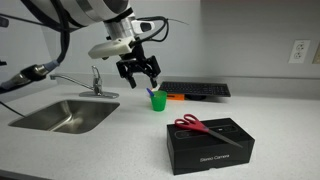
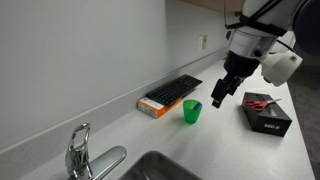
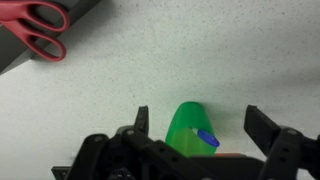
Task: Remove the pen from the green cup
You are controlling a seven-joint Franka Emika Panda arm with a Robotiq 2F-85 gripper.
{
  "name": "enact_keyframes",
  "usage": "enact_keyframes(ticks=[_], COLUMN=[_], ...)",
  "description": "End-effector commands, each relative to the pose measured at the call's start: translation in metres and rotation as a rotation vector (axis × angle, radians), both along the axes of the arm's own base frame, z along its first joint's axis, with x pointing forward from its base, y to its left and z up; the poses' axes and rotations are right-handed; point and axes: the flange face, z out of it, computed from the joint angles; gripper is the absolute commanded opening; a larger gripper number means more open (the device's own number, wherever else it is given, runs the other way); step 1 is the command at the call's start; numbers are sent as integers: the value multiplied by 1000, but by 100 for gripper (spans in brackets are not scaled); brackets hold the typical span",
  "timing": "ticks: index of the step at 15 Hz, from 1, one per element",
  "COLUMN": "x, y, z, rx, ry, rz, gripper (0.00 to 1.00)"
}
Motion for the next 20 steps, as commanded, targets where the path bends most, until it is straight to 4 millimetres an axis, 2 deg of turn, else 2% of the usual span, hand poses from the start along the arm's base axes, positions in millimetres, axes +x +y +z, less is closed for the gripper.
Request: enact_keyframes(ticks=[1, 7, 14, 20], x=[2, 6, 32, 57], y=[-2, 3, 24, 35], z=[-4, -7, -23, -37], rx=[1, 3, -9, -74], ry=[9, -2, -41, -95], rz=[-6, -22, -119, -195], gripper=[100, 100, 100, 100])
